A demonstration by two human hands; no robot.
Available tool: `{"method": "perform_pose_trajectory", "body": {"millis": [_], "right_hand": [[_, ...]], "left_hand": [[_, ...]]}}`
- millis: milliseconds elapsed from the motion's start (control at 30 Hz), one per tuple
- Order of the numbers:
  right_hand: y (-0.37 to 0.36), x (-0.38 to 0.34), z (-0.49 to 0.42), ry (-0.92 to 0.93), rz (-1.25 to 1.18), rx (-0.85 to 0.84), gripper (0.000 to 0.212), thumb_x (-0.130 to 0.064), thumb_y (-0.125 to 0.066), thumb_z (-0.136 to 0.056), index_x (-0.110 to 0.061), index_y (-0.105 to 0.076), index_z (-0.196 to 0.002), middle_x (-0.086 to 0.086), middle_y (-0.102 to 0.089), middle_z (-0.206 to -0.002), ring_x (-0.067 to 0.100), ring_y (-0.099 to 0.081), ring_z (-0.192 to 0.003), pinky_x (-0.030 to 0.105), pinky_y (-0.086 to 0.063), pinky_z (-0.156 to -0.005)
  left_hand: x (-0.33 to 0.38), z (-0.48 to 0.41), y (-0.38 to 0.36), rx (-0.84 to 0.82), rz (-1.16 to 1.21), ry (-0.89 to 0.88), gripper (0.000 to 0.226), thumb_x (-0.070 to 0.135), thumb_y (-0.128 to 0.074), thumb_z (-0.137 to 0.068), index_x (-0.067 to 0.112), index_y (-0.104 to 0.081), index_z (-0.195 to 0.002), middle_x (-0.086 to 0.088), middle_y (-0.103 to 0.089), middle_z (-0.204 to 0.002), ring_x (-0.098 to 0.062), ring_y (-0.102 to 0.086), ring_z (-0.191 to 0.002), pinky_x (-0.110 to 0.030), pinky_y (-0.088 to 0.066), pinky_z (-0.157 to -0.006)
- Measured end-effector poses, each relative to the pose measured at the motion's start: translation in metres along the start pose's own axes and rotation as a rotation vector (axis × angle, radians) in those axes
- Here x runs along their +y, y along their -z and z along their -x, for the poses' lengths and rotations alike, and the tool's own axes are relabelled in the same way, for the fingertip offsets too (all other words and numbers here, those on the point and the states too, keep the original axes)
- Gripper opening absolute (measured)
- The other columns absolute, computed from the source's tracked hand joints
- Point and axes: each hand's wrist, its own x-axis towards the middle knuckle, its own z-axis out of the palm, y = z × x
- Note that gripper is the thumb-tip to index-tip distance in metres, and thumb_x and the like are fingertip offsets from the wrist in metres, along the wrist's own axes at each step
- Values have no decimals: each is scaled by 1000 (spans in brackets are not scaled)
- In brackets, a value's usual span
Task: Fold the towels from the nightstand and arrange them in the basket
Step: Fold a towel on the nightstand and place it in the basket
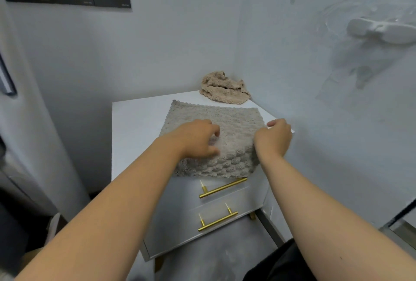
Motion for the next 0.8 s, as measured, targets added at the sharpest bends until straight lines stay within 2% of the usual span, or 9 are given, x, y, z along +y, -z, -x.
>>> {"method": "perform_pose_trajectory", "body": {"millis": [100, 167, 233, 300, 367, 500, 600, 733, 800], "right_hand": [[6, 7, -4, -373, -174, 27, 28, -7, -52, -86, -6, -55, -114, 14, -55, -123, 34, -53, -114, 36, -47, -89], [7, 12, 1, -627, -412, -113, 25, -6, -49, -90, -1, -56, -114, 14, -61, -102, 29, -60, -88, 23, -49, -65], [11, 14, 9, -739, -463, -363, 14, -3, -40, -94, -3, -54, -91, 8, -47, -73, 18, -44, -59, 20, -36, -49], [19, 13, 14, -709, -335, -621, 23, -2, -39, -94, -8, -43, -73, 6, -39, -70, 17, -38, -59, 27, -39, -60], [28, 11, 16, -651, -232, -679, 25, 0, -46, -94, -8, -42, -70, 6, -43, -72, 18, -44, -64, 27, -41, -70], [32, 7, 11, -547, -299, -506, 9, -1, -61, -87, -3, -60, -96, 9, -58, -79, 19, -59, -66, 23, -41, -53], [33, 9, 3, -392, -297, -367, 10, 2, -60, -81, -6, -54, -78, 9, -54, -67, 21, -59, -55, 31, -49, -56], [40, 9, 1, -92, -26, -184, 26, -13, -57, -89, -13, -41, -110, 5, -49, -95, 26, -53, -84, 34, -42, -70], [42, 10, 0, -20, 51, -156, 25, -14, -53, -91, -14, -41, -113, 5, -52, -99, 28, -53, -88, 32, -37, -69]], "left_hand": [[7, 5, -12, -175, -54, -7, 104, 64, -70, -69, 25, -17, -150, -4, -31, -149, -26, -33, -132, -45, -36, -106], [12, 7, -22, -214, -199, -4, 118, 64, -73, -64, 30, -2, -152, -4, -16, -156, -28, -20, -138, -49, -34, -107], [15, 10, -30, -216, -287, 27, 126, 59, -78, -62, 32, 8, -150, -4, -1, -159, -29, -9, -143, -55, -31, -108], [17, 12, -36, -208, -314, 63, 130, 50, -82, -63, 33, 13, -149, -4, 8, -159, -29, -1, -146, -61, -25, -109], [17, 15, -40, -161, -332, 71, 123, 37, -80, -70, 34, 16, -148, -4, 10, -159, -29, 1, -146, -63, -23, -109], [12, 17, -48, -42, -314, 30, 94, 24, -58, -91, 38, 17, -147, -4, 8, -159, -29, -4, -146, -61, -24, -109], [11, 19, -42, 9, -244, -12, 91, 28, -56, -87, 36, 11, -149, -3, -3, -160, -26, -15, -144, -54, -27, -111], [7, 21, -31, 226, -148, -100, 69, 24, -57, -81, 21, -31, -145, -7, -36, -146, -26, -42, -125, -41, -42, -97], [8, 22, -31, 344, -142, -177, 37, 17, -60, -77, 12, -55, -113, -9, -53, -122, -28, -53, -101, -37, -47, -73]]}}
